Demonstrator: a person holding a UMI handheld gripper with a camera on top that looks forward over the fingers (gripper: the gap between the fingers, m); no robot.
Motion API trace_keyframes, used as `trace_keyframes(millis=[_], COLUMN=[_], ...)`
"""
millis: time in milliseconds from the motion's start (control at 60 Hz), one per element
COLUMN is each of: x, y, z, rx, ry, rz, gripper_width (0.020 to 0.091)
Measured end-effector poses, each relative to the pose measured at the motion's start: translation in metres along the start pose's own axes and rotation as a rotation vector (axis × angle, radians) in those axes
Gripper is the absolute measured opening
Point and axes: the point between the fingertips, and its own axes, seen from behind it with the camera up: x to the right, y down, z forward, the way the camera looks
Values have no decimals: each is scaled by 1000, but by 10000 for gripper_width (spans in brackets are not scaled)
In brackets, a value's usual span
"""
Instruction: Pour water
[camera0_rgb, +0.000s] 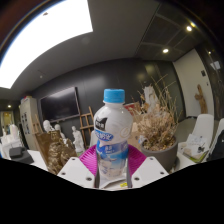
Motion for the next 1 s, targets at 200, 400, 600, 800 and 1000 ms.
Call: trace_keyframes(millis=[200,400,600,800,1000], x=[137,228,264,272,271], y=[63,148,203,224,223], z=[-3,-9,-14,-14,-29], rx=[-106,-244,-312,-311,-383], ry=[209,290,330,352,412], rz=[-262,-264,-234,-195,-154], gripper_width=[359,362,363,438,858])
